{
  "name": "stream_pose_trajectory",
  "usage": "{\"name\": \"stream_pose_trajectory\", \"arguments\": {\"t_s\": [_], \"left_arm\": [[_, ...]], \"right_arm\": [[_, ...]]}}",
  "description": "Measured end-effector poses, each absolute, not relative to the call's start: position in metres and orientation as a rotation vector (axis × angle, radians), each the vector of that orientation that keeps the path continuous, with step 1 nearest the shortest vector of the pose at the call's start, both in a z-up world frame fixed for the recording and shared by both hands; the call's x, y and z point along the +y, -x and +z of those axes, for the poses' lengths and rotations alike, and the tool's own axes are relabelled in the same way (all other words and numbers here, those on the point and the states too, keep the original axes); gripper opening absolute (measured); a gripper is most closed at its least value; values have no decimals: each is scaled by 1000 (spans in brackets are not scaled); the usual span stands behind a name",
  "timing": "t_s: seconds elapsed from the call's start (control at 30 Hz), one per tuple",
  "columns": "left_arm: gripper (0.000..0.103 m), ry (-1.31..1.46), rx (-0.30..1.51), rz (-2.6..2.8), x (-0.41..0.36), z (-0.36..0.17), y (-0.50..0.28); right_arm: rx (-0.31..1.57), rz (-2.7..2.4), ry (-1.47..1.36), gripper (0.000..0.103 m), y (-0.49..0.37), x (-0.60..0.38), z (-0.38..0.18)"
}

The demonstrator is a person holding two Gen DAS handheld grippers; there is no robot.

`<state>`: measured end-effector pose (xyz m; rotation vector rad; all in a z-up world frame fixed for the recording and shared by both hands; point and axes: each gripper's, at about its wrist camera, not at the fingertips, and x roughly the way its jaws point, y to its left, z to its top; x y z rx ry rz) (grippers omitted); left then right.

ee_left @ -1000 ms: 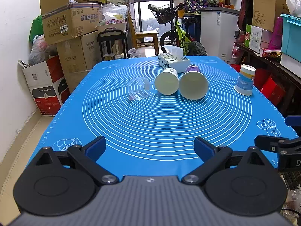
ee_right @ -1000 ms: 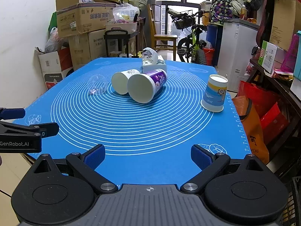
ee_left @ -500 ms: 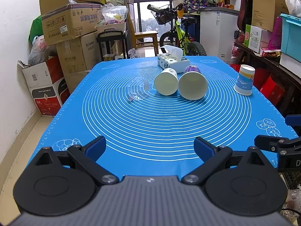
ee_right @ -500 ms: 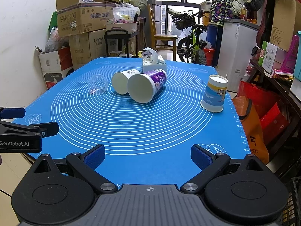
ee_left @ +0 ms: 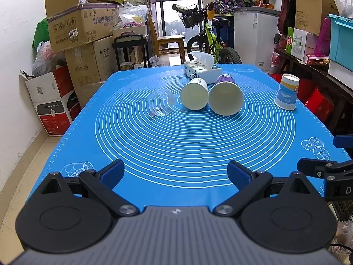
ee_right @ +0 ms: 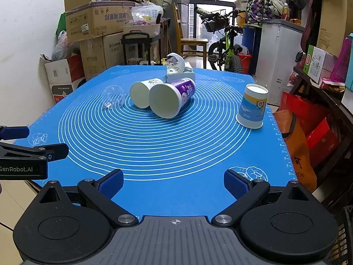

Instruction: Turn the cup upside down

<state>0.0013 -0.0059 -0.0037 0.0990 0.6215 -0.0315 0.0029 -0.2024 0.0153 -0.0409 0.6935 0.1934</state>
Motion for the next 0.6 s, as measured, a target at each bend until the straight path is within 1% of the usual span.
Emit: {"name": "stream_pose_trajectory", "arguments": {"t_s": [0.3, 0.6], "left_arm": [[99, -93, 625, -20, -3, -9, -10], [99, -85, 627, 4, 6, -10, -40]], "right_arm": [[690, 191, 30, 97, -12, -202, 17], [645, 177, 18, 97, -51, -205, 24]]}}
